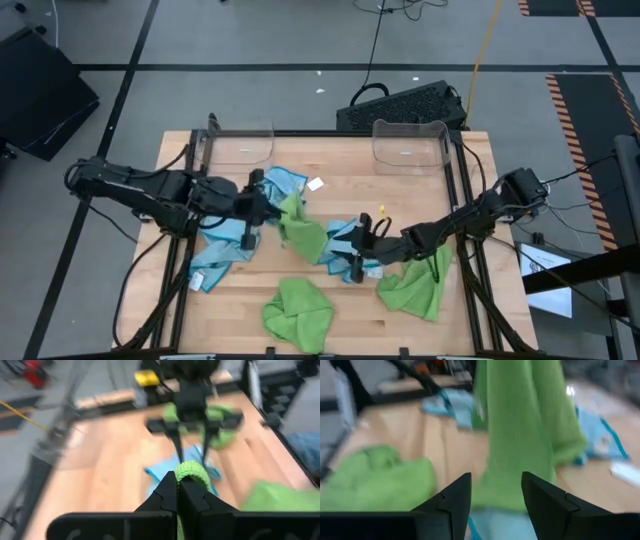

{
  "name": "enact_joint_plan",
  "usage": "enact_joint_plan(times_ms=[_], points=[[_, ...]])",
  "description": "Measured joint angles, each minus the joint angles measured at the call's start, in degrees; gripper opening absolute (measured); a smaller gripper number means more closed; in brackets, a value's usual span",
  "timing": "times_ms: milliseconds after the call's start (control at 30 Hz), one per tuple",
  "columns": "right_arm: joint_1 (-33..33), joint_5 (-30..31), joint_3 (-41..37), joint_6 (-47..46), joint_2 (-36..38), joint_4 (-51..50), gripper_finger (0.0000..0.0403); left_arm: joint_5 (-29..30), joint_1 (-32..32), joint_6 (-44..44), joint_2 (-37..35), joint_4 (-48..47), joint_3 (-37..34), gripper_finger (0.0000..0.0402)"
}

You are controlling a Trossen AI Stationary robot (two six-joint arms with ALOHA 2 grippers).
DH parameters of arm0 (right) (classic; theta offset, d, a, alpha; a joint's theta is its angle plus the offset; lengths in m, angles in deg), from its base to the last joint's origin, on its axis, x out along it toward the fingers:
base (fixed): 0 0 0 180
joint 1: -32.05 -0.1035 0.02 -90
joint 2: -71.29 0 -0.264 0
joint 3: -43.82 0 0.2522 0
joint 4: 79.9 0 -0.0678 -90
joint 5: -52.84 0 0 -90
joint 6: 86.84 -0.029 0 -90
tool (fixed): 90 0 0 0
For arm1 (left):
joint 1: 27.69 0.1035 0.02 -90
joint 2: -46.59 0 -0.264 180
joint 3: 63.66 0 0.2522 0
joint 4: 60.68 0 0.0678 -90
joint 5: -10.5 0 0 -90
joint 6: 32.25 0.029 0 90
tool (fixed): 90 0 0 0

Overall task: Sort microfiber towel by color & place in baskets
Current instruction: Fold the top green towel

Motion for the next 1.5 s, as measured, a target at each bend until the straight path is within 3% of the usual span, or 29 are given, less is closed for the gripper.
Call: enact_joint_plan(times_ms=[100, 267, 333, 500, 667, 833, 1367, 1500], points=[[-0.6, 2.6, -0.1, 5.1, 0.1, 6.6, 0.0182, -0.8, -1.4, -1.9, 0.1, 0.1, 0.0, 0.0002], [-2.3, 7.7, 2.4, 21.8, -0.4, 19.1, 0.0220, 0.1, -2.2, -4.8, 3.0, 1.0, 0.0, 0.0003], [-3.0, 11.0, 5.2, 28.9, -1.3, 19.6, 0.0236, 2.1, -2.0, -6.1, 4.9, 1.0, 0.0, 0.0004], [-2.9, 12.7, 13.3, 38.1, -6.0, 17.0, 0.0252, 7.2, -1.5, -10.8, 9.8, 2.0, 0.0, 0.0004], [-2.5, 22.9, 17.2, 44.1, -12.4, 13.1, 0.0239, 11.3, -1.5, -15.7, 11.9, 3.8, 0.0, 0.0005], [-2.7, 30.3, 17.9, 49.2, -15.7, 19.4, 0.0221, 15.6, -1.1, -20.0, 13.1, 3.2, 0.0, 0.0005], [-0.7, 32.1, 18.0, 57.2, -16.3, 25.2, 0.0202, 16.4, 0.0, -23.6, 16.3, 7.7, 0.0, 0.0005], [-0.7, 37.8, 18.0, 62.0, -16.3, 25.4, 0.0168, 16.3, 0.0, -23.9, 17.2, 7.2, -0.1, 0.0005]])
